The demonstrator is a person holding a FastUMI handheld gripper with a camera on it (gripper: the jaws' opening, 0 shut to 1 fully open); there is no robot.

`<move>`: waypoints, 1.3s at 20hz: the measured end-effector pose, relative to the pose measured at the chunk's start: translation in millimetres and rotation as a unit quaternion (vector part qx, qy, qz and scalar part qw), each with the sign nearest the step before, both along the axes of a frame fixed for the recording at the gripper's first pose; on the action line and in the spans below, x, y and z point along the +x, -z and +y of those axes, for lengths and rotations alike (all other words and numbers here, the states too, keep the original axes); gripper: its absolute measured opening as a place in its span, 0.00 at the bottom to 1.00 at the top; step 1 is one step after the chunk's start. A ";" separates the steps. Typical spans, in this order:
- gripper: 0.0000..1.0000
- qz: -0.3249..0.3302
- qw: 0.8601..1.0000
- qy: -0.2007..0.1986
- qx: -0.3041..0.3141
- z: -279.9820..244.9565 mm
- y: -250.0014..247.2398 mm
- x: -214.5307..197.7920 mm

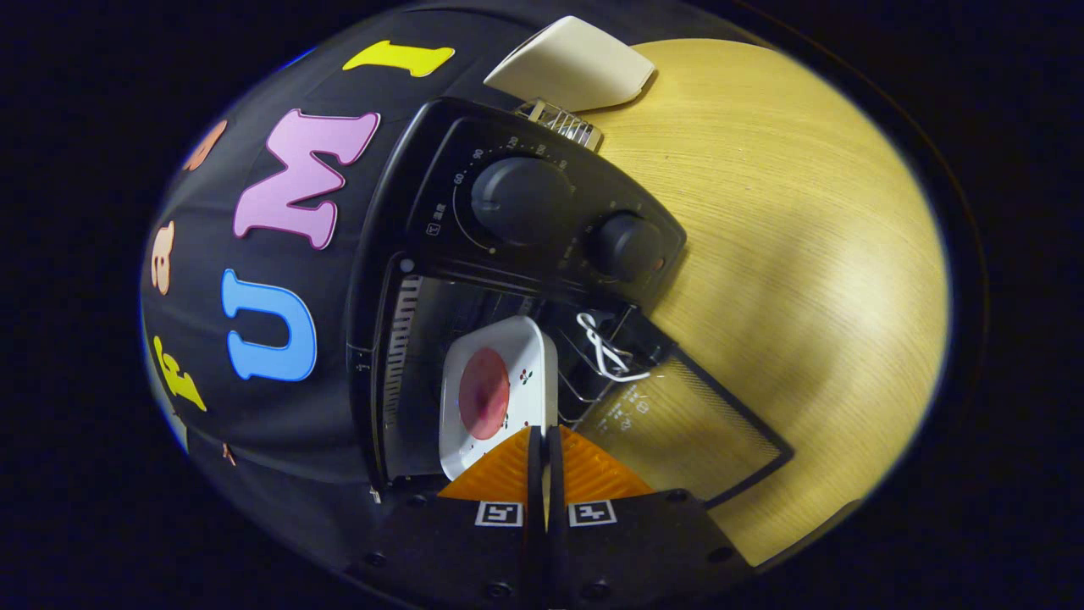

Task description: Open the toaster oven, put the food inside, and close the toaster oven door.

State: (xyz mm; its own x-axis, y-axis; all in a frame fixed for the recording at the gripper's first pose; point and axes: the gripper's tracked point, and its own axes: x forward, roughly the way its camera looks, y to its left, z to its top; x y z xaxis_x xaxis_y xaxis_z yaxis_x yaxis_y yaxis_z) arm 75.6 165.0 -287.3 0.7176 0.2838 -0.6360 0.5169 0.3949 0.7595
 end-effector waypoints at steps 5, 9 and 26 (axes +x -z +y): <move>0.06 0.002 0.999 0.052 0.010 7.1 -3.1 30.1; 0.14 -0.013 0.998 0.057 0.012 10.3 -13.3 35.1; 0.98 -0.085 0.972 -0.160 -0.148 17.7 -44.1 -72.3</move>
